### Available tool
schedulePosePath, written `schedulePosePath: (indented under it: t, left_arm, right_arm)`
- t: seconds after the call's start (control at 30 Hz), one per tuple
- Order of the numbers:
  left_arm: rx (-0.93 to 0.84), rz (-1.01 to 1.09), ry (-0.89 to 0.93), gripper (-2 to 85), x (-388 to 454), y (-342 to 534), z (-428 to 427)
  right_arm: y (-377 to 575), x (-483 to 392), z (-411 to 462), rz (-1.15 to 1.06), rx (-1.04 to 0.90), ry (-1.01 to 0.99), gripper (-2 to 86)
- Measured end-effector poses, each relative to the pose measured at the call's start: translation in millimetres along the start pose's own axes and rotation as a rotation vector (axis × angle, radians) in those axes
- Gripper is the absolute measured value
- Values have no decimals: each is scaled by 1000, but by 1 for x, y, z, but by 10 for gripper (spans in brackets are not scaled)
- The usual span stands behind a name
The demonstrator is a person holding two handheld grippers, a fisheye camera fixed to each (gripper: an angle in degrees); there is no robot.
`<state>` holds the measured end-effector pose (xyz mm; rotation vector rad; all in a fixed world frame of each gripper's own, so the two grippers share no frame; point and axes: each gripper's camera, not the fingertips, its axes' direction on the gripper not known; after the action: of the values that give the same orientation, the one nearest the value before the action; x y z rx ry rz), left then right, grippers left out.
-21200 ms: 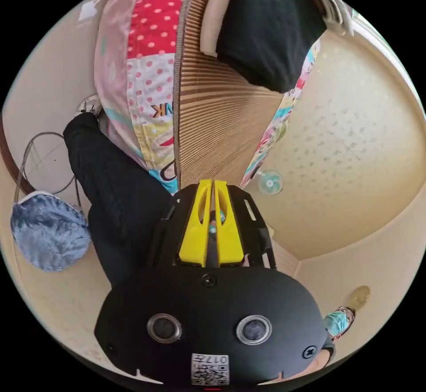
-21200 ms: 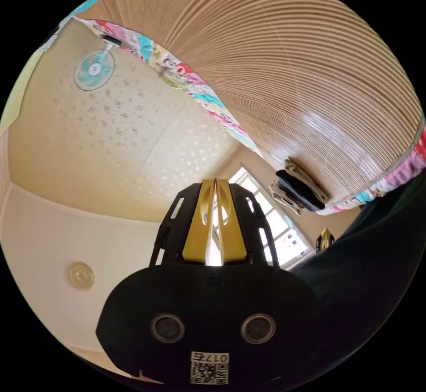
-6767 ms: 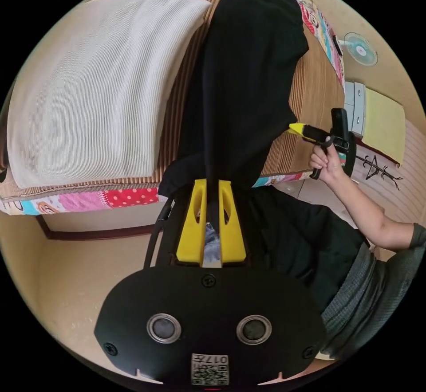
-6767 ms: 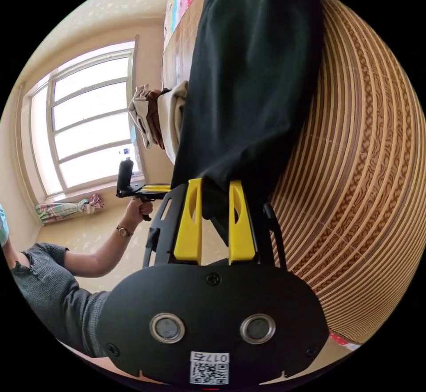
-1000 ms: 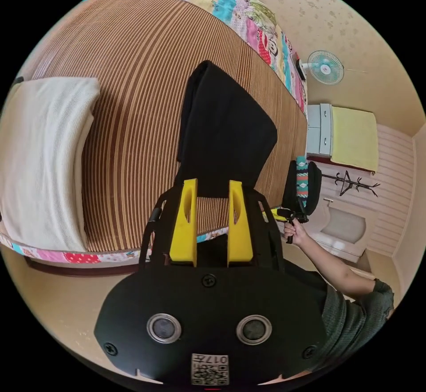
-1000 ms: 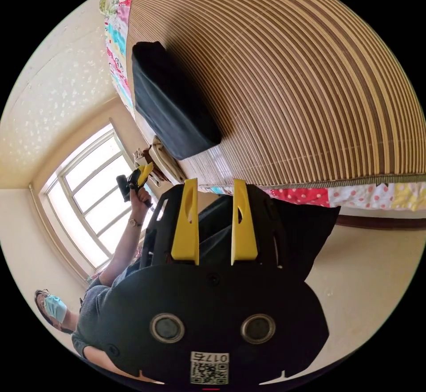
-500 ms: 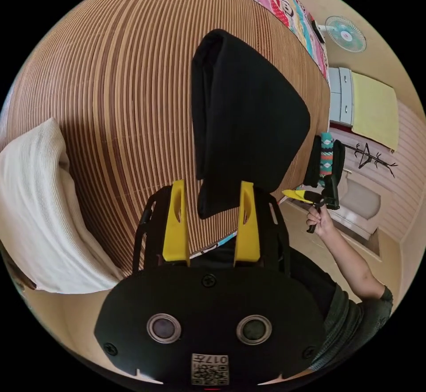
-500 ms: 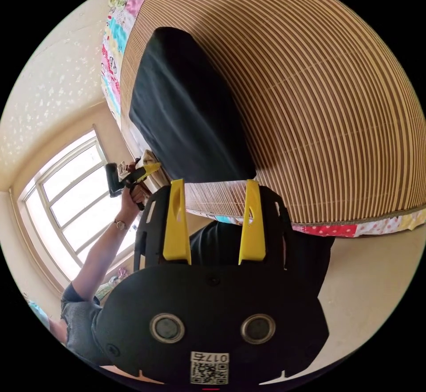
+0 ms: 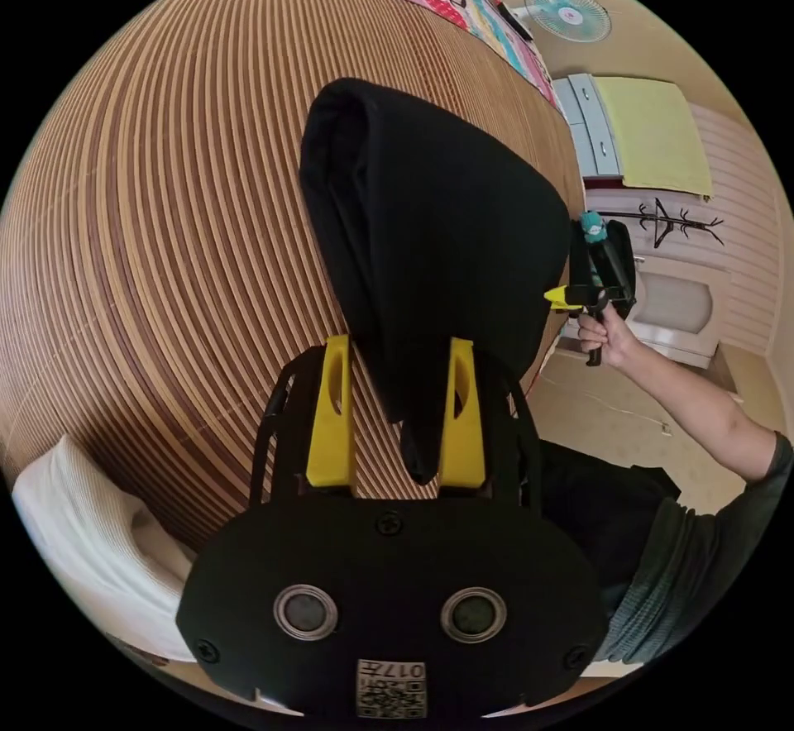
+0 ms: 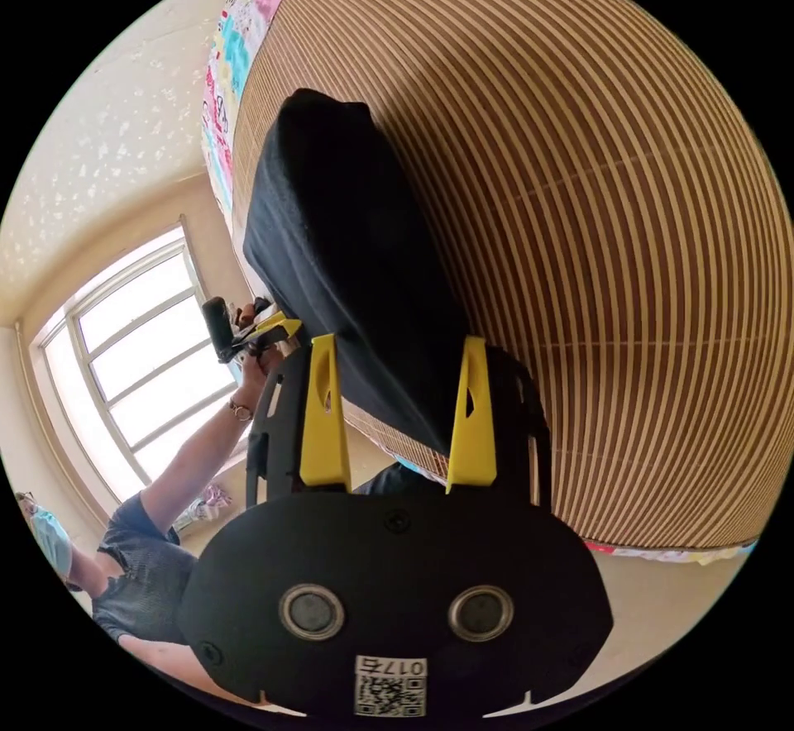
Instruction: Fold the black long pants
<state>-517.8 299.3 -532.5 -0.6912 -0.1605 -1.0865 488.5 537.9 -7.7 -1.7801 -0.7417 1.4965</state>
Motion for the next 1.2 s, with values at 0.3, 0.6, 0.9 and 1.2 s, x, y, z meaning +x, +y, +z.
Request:
schedulePosePath:
  t: [0.3, 0.6, 0.9, 1.2]
  left_arm:
    - [-82, 4, 205, 109, -82, 19, -13]
    - [-325, 14, 337, 72, -121, 97, -20]
    - [-240, -66, 537, 69, -81, 180, -10]
    - [-100, 137, 630, 69, 139, 83, 84]
  right_arm:
    - [39, -20, 28, -144, 5, -83, 179]
    - [127, -20, 71, -71, -110, -197, 124]
    - [234, -35, 30, -172, -93, -344, 82]
    - [311, -69, -200, -437, 38, -172, 70]
